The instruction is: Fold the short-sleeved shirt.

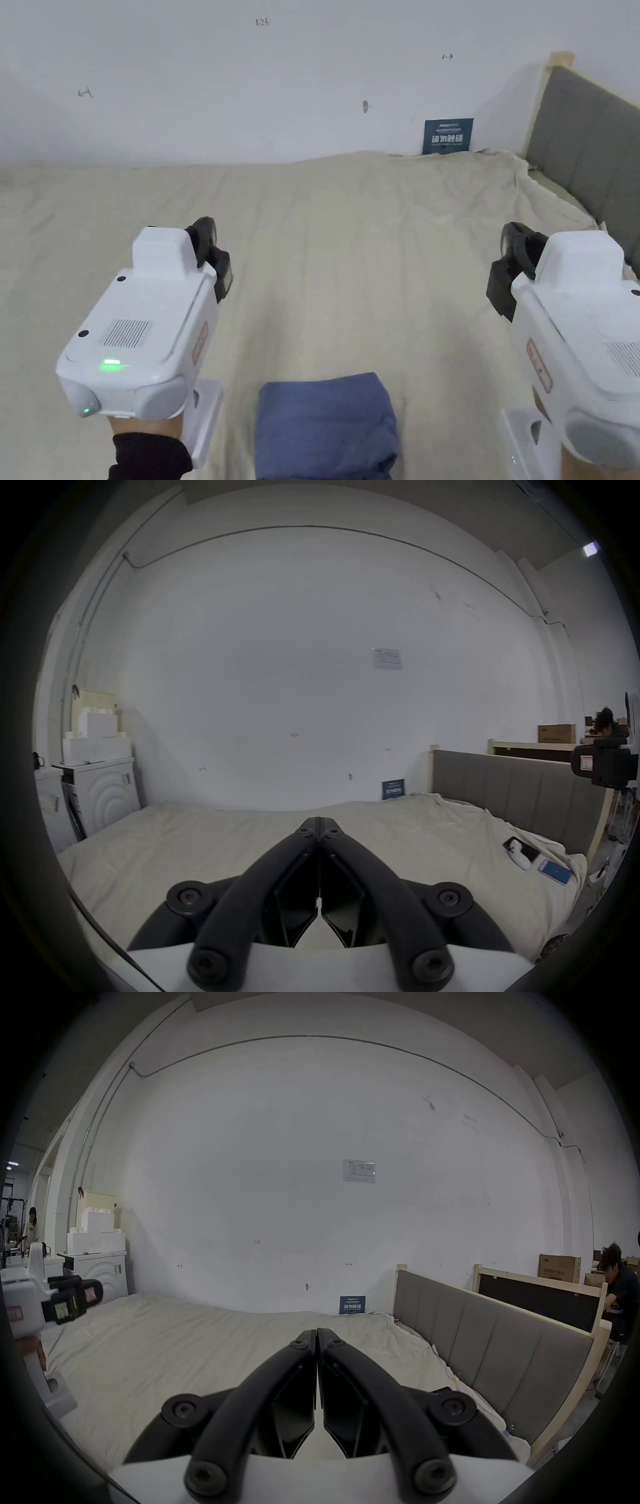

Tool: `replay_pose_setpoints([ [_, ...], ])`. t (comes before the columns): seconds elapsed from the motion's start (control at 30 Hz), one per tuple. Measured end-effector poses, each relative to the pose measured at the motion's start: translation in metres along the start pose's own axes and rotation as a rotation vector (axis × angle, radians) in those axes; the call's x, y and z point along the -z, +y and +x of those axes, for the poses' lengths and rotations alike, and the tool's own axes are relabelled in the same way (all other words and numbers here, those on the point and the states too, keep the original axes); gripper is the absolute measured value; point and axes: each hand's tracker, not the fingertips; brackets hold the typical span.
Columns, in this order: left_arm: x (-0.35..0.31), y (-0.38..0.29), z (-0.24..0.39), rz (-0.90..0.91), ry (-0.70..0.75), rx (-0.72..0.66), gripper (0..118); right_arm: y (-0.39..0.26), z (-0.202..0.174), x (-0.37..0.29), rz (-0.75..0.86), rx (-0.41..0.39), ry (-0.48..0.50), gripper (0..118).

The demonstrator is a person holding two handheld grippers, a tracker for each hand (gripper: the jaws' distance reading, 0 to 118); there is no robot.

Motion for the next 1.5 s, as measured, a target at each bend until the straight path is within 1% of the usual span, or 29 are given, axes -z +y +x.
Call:
replay_pose_setpoints([
  [0.07, -0.005, 0.002, -0.011, 0.009, 0.038, 0.008, 0, -0.002, -0.002, 0.002, 0.010, 0.005, 0.005, 0],
  [0.3, -0.017, -0.007, -0.036, -0.005, 0.098, -0.011, 0, -0.005, -0.009, 0.004, 0.010, 0.001, 0.018, 0],
  [0.6, -0.018, -0.014, -0.043, -0.014, 0.114, -0.035, 0, -0.002, -0.019, 0.005, 0.005, -0.005, 0.025, 0],
  [0.7, -0.017, -0.018, -0.044, -0.023, 0.112, -0.038, 0, -0.004, -0.023, 0.009, -0.005, 0.014, 0.039, 0],
  [0.8, -0.016, -0.024, -0.045, -0.038, 0.105, -0.041, 0, -0.013, -0.033, 0.016, -0.018, 0.015, 0.054, 0],
  [0.93, -0.016, -0.031, -0.048, -0.062, 0.092, -0.039, 0, -0.037, -0.055, 0.029, -0.085, 0.047, 0.105, 0],
  [1.13, -0.015, -0.044, -0.055, -0.095, 0.081, -0.039, 0, -0.095, -0.088, 0.047, -0.200, 0.059, 0.183, 0],
  [1.27, -0.015, -0.052, -0.061, -0.112, 0.075, -0.024, 0, -0.140, -0.104, 0.055, -0.297, 0.035, 0.197, 0],
  [1.33, -0.015, -0.054, -0.065, -0.120, 0.075, -0.032, 0, -0.162, -0.110, 0.057, -0.340, 0.006, 0.203, 0],
  [1.5, -0.016, -0.064, -0.074, -0.143, 0.082, -0.052, 0, -0.213, -0.117, 0.054, -0.436, -0.001, 0.204, 0],
])
